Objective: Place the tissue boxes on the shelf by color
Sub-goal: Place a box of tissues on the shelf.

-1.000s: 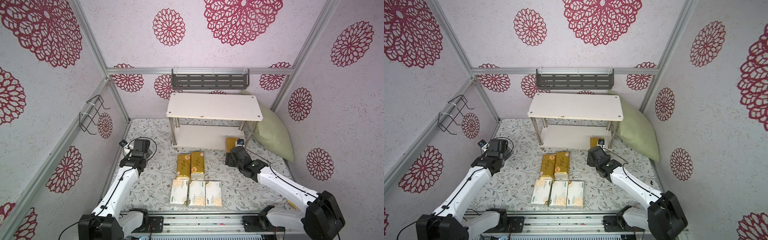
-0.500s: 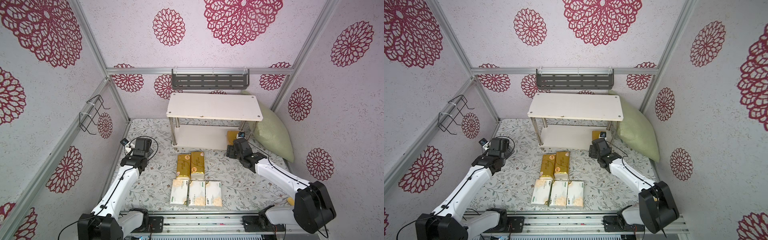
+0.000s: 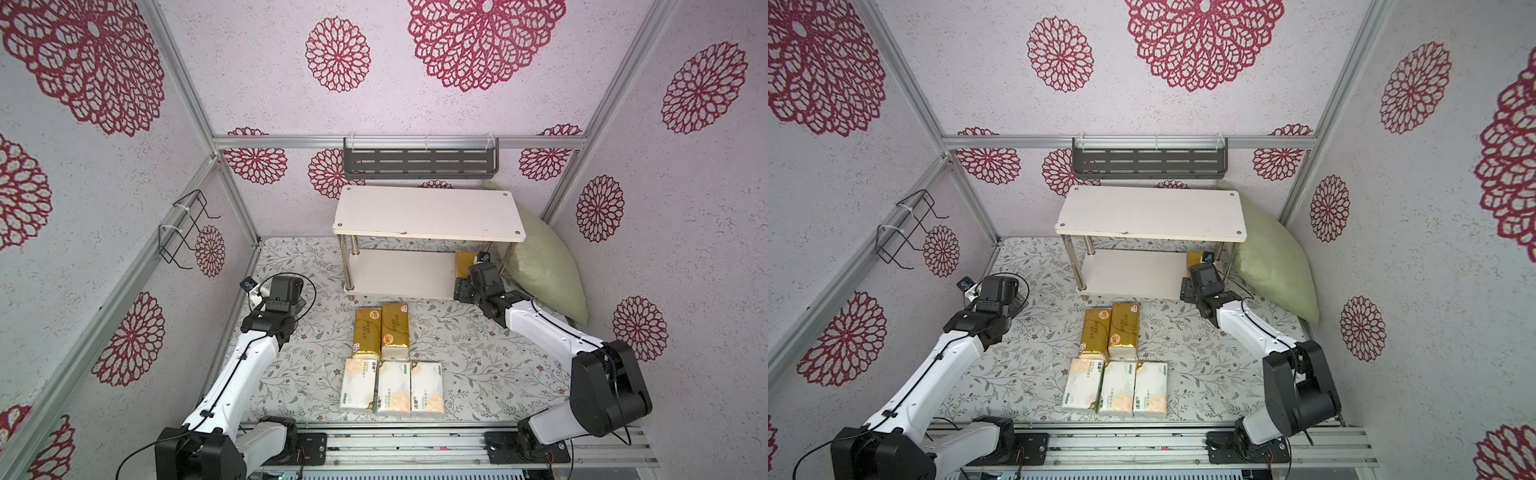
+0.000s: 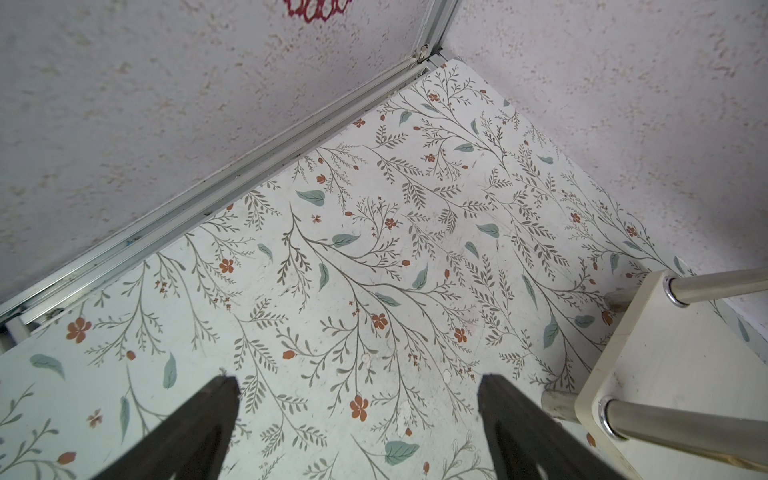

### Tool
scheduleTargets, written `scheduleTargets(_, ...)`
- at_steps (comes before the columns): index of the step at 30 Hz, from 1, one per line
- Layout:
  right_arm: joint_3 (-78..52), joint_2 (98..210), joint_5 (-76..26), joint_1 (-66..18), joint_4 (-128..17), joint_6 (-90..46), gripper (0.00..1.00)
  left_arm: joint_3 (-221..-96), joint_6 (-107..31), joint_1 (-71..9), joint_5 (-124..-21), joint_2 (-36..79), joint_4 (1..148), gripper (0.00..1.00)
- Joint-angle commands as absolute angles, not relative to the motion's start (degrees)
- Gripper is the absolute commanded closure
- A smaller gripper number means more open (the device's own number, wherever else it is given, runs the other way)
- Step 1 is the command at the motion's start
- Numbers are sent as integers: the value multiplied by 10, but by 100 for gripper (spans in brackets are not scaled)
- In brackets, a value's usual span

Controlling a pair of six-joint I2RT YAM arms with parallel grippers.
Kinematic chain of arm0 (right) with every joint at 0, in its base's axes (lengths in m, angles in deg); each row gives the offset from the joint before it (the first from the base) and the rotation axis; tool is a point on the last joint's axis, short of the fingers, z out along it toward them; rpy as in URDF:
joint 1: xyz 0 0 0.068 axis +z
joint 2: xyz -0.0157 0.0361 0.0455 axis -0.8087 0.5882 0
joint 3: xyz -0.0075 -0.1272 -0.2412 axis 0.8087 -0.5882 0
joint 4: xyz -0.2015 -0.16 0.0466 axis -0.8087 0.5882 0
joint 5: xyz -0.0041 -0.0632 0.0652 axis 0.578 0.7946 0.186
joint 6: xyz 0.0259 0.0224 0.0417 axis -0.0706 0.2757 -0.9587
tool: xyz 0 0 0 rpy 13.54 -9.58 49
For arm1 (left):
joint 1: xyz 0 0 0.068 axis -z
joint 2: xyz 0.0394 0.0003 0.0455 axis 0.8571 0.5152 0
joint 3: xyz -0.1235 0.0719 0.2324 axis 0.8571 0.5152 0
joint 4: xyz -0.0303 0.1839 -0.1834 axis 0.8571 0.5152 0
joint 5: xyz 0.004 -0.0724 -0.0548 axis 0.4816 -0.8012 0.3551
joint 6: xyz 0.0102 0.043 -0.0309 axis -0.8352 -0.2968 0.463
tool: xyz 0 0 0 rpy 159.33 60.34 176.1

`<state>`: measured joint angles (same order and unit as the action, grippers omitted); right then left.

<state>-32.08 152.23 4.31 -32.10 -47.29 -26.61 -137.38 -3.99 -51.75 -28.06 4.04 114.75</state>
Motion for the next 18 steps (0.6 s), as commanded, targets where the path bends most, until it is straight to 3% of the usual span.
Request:
scheduleTargets(1,-294,1531,34,-329,-508,-253,20,-1378,-44,-513,-274,38,1155,3)
scheduleTargets(18,-260,1591,25,-340,-524,-255,20,-1373,-44,-512,-276,29,1156,3)
